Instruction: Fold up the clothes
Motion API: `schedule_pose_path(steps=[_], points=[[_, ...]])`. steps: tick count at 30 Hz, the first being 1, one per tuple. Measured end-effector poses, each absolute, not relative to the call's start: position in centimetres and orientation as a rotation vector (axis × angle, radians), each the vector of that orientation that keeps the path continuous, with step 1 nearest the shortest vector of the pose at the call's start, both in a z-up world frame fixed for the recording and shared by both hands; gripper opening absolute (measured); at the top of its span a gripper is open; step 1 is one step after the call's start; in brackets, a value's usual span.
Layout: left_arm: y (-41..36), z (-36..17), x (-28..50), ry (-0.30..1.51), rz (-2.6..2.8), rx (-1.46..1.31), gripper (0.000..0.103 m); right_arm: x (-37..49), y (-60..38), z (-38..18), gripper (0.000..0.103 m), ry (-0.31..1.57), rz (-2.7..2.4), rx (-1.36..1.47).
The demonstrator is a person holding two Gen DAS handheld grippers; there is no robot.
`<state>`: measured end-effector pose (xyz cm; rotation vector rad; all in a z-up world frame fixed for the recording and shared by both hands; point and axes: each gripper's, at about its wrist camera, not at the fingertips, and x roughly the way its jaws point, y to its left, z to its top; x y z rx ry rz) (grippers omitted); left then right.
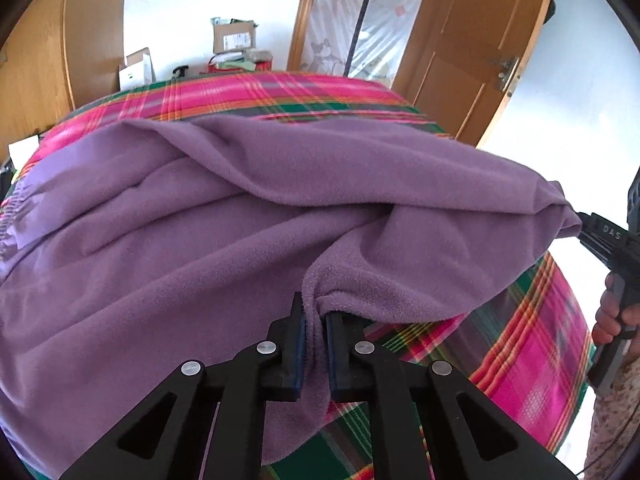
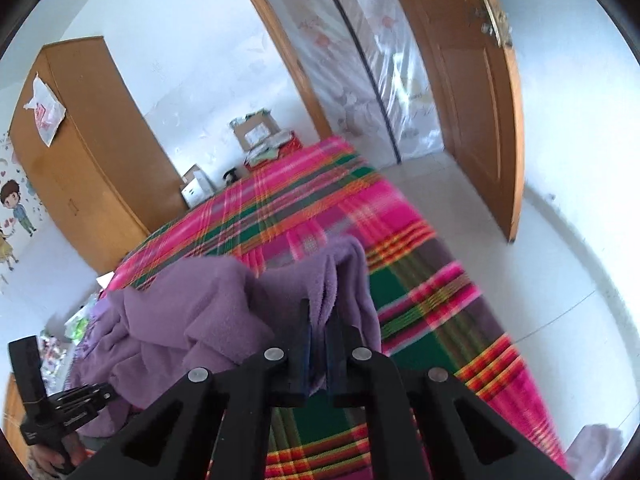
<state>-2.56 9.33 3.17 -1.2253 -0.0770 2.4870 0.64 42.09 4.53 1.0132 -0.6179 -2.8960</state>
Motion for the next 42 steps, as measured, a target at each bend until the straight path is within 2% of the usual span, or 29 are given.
schedule_pose_path(steps=[8,15,22,25,29,31,34,42], points=[[10.0,5.4,-0.3,-0.078,2.432,-1.157,0.008,1.1,43.3,8.1,0.005,-0.52,-3.063,0.904],[10.6,5.6,0.8,0.008,2.379,-1.165,0.008,0.0,43.4,9.0,0.005,-0.293,-3.2,0.894],[11.1,2.7,0.0,0.036,2.32,-1.28,0.008,-1.5,45.1,5.0,0.006,-0.429,-3.142,1.14],[10.8,2.0,-0.3,0.034,2.315,-1.317,0.012,-1.2,45.4,4.1,0.006,-0.452,-3.127,1.191],[10.4,1.7,-0.1,0.038,2.282,-1.34,0.016,-0.9,45.3,4.3,0.013,-0.457,-3.111,1.233],[9.8,2.0,0.1,0.04,2.27,-1.342,0.017,-0.5,45.1,5.1,0.016,-0.438,-3.114,1.227],[8.2,2.8,0.6,0.056,2.273,-1.328,0.023,0.1,44.4,7.4,0.024,-0.374,-3.114,1.177],[0.6,9.3,-0.1,0.098,2.457,-1.281,0.024,0.3,40.1,17.6,0.025,-0.082,-3.106,0.93]])
